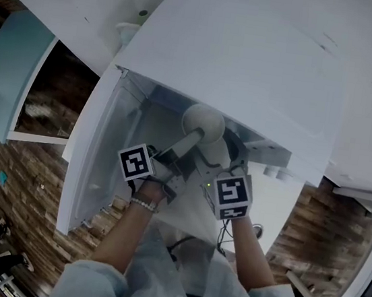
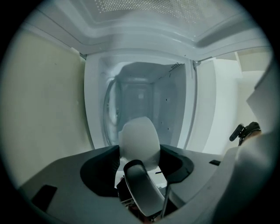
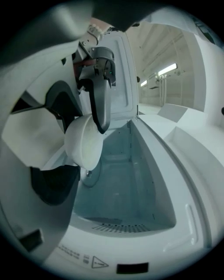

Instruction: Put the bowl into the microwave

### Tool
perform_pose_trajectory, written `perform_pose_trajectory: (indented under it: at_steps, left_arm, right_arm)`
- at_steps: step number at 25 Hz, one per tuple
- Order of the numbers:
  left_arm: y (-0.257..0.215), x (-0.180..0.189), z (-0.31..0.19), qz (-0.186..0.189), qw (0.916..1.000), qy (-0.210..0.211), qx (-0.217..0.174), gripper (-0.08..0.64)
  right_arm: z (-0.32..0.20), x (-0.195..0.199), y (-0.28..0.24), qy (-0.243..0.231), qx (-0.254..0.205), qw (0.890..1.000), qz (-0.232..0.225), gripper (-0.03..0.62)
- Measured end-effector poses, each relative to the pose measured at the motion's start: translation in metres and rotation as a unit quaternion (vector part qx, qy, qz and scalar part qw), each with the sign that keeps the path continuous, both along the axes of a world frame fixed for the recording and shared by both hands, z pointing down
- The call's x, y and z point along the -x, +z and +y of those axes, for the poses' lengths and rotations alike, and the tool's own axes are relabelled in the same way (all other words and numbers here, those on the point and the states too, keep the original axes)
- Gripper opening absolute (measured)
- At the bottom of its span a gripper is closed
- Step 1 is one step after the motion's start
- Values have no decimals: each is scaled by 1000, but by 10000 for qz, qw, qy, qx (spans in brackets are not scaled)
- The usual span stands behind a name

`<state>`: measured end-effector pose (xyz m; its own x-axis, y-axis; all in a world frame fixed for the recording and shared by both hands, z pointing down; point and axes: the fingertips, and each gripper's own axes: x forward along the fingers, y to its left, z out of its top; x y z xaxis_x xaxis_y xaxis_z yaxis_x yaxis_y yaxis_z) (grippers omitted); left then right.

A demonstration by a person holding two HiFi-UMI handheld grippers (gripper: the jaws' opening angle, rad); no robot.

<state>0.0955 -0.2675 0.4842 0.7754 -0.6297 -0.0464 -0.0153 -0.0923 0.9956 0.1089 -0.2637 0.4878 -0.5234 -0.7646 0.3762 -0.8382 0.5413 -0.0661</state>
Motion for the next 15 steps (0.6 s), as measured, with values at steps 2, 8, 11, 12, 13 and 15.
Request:
perform_pose_trajectory:
  at_steps: [2, 8, 11, 12, 13, 15]
  left_arm:
    - [2, 0, -5, -47, 10000, -8, -22, 258]
    - [10, 0, -20, -95, 9999, -41, 39, 259]
    - [15, 0, -23, -87, 9998, -57, 139, 261]
    - [16, 0, -25, -95, 9998, -65, 156, 262]
    - [17, 0, -26, -115, 9998, -71, 166, 262]
    - [21, 0, -26, -182, 9996, -50, 189, 261]
  right_arm:
    - [-5, -1, 1, 55, -5, 10000, -1, 362]
    - [-19, 0, 10, 180, 189, 9997, -34, 360]
    - [-21, -2, 18, 251, 372, 9989, 117, 359]
    - [-22, -2, 21, 275, 412, 9987, 139, 359]
    - [-23, -2, 22, 289, 441, 9985, 140, 359]
    - [-24, -2, 25, 279, 500, 9982, 146, 359]
